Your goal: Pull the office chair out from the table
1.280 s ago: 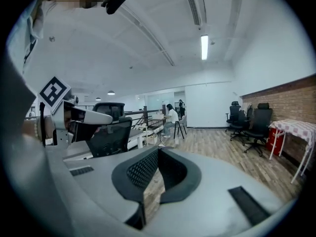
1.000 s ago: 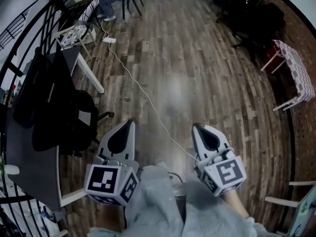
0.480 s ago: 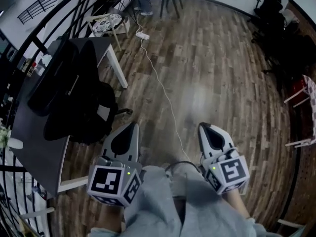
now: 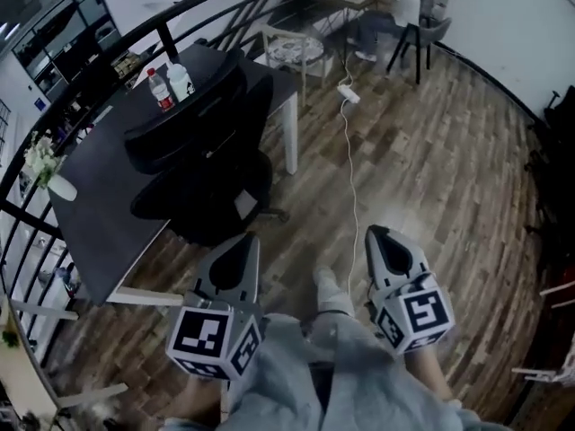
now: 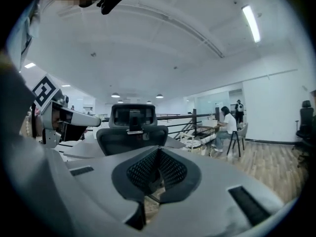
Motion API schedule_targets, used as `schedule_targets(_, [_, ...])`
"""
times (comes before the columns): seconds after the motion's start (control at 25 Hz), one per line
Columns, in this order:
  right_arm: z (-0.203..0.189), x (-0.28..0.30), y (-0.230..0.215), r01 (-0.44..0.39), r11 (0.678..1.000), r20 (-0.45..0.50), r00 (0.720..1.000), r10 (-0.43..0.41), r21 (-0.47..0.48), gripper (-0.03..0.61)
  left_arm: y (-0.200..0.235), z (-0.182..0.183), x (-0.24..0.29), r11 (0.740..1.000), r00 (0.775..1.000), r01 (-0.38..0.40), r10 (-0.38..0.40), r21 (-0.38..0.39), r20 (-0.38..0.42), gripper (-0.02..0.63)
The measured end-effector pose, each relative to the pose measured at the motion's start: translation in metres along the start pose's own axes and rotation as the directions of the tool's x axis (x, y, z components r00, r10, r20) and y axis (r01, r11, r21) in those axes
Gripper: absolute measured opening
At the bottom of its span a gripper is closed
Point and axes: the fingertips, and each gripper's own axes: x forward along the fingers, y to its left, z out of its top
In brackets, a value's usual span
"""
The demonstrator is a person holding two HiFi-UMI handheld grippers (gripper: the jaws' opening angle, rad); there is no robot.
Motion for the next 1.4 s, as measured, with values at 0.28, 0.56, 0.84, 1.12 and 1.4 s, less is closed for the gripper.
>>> schedule_targets(0.28, [0.031,0.097,0.01,-0.226,0.968,-0.004,0.974,0.227,-0.11,0.003,0.056,0.012,0.0,0.974,0.974,-0.225,0.226,-0.029,0.037,0.01])
schedule_targets(0.56, [0.052,0.187,0.017,-0.361,0.895,-0.023,0.929,0.369,-0.263,0.003,0.112,0.018,0.007,0.904,0.903,-0.425,0.426,-0.041,0.057,0.011])
schedule_targets(0.84, [0.075,0.258,0.02,-0.408,0.739,-0.052,0.89,0.454,-0.536,0.005,0.15,0.02,0.012,0.821,0.821,-0.571,0.571,0.023,0.027,0.011])
schedule_targets(1.12, [0.077,0.325,0.034,-0.43,0.505,-0.13,0.842,0.524,-0.749,0.081,0.19,0.016,0.016,0.695,0.713,-0.678,0.701,0.24,-0.015,0.019])
schedule_targets(1.4, [0.068,0.368,0.046,-0.414,0.239,-0.23,0.804,0.549,-0.878,0.16,0.224,-0.005,0.026,0.499,0.585,-0.644,0.81,0.58,-0.046,0.121])
